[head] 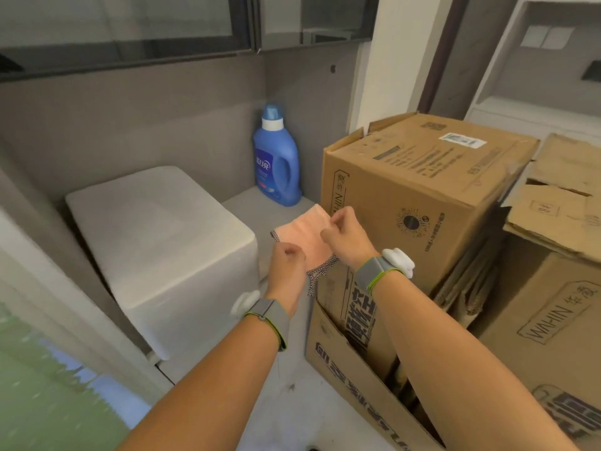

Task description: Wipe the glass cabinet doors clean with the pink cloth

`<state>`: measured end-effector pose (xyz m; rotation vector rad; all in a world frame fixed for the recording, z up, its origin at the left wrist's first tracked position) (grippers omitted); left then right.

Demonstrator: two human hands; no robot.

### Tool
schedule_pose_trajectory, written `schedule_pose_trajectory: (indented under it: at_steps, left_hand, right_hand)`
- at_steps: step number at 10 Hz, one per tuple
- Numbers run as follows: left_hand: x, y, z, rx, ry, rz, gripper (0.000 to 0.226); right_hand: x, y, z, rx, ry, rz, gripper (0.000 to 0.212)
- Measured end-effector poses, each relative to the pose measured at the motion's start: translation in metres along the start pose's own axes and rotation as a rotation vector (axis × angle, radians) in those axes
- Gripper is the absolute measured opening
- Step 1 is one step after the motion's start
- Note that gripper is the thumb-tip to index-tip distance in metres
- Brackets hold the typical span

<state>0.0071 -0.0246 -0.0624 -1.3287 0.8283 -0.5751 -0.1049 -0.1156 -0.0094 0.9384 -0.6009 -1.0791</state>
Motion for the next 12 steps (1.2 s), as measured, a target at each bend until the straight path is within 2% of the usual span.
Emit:
schedule_pose_trajectory:
  at_steps: [1, 3, 4, 5, 6, 7, 9, 10, 12]
  left_hand:
    - [0.019, 0.004, -0.006, 0.015, -0.006, 0.018, 0.019]
    - [0.058, 0.012, -0.015, 0.045, -0.113, 0.030, 0.050]
    - [0.074, 0.019, -0.014, 0.087, -0.162, 0.028, 0.056]
    - [0.084, 0.031, -0.009, 0.099, -0.182, 0.087, 0.056]
    - [0.090, 0.038, -0.006, 0.105, -0.179, 0.136, 0.055]
    - [0.092, 0.036, -0.007, 0.141, -0.189, 0.145, 0.052]
    - [0.091, 0.035, -0.013, 0.256, -0.170, 0.151, 0.056]
    - [0.084, 0.033, -0.013, 0.291, -0.122, 0.123, 0.064]
    - [0.057, 0.035, -0.009, 0.258, -0.024, 0.058, 0.047]
  right_hand:
    - [0.026, -0.009, -0.018, -0.027, 0.054, 0.048, 0.021]
    - [0.083, -0.026, -0.059, -0.089, 0.218, 0.084, 0.045]
    - [0.108, -0.037, -0.080, -0.161, 0.318, 0.072, 0.050]
    - [0.120, -0.053, -0.103, -0.446, 0.513, 0.115, 0.051]
    - [0.126, -0.067, -0.111, -0.522, 0.575, 0.151, 0.054]
    - [0.129, -0.068, -0.109, -0.482, 0.513, 0.174, 0.052]
    - [0.115, -0.061, -0.095, -0.294, 0.232, 0.304, 0.030]
    - [0.102, -0.056, -0.083, -0.201, 0.148, 0.292, 0.027]
    - [0.063, -0.052, -0.059, -0.079, 0.029, 0.156, 0.005]
Point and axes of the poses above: each hand's wrist, its own x-axis towards the middle knuckle, its own z-axis out of the back of the hand, y = z × x, the point moved 3 cm from there along x, towards the middle knuckle, and after that the axes turned 2 degrees about y, right-handed, at the moved point
